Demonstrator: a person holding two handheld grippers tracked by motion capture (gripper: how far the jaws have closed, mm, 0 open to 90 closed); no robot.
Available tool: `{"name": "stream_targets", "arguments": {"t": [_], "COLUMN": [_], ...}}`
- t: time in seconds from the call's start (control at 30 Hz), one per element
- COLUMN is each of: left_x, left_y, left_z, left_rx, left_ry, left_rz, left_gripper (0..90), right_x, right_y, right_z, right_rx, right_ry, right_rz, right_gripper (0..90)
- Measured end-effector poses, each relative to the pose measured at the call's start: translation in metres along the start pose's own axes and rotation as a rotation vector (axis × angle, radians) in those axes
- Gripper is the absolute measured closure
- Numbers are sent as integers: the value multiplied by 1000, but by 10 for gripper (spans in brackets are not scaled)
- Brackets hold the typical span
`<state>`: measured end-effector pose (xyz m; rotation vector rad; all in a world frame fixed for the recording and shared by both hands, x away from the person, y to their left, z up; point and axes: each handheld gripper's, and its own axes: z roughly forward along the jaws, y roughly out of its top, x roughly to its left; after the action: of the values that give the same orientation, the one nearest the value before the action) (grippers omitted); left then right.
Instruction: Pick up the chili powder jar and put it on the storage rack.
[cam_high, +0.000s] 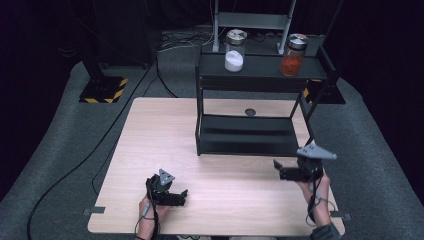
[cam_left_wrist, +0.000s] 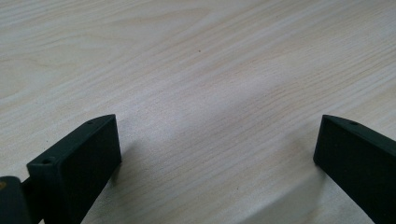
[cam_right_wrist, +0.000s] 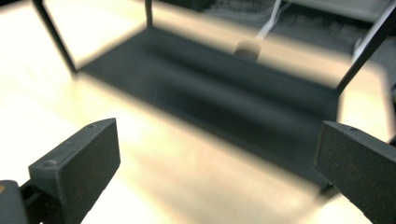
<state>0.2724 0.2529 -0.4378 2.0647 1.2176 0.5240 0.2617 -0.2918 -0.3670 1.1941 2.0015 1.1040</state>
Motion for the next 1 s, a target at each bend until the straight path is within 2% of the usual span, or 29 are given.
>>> {"name": "stream_targets", "arguments": {"t": [0.13,0.2,0.33,0.43,0.6,0.7,0.8,1.0], "left_x": [0,0,0,0,1,0,-1,-2], "left_y": [0,0,0,0,0,0,-1,-1], "left_z": [0,0,0,0,0,0,0,0], "left_rx": [1,1,-1,-1,1,0,-3,-4], "left_ry": [-1,-2,-3,-3,-3,-1,4,7], "left_rz": [-1,-2,-6,-6,-2,-1,2,6], "left_gripper": [1,1,1,1,1,1,0,1], "right_x": [9,14,20,22,19,26,33,31], "right_y": [-37,-48,-63,-67,-72,-72,-65,-66], "right_z": [17,20,19,21,19,20,26,25], "right_rx": [78,111,135,148,131,139,182,174], "right_ry": [7,-2,-21,-36,-31,-52,-65,-57], "right_rz": [18,3,-6,-11,23,-7,-54,-44], "right_gripper": [0,0,0,0,0,0,0,0]}}
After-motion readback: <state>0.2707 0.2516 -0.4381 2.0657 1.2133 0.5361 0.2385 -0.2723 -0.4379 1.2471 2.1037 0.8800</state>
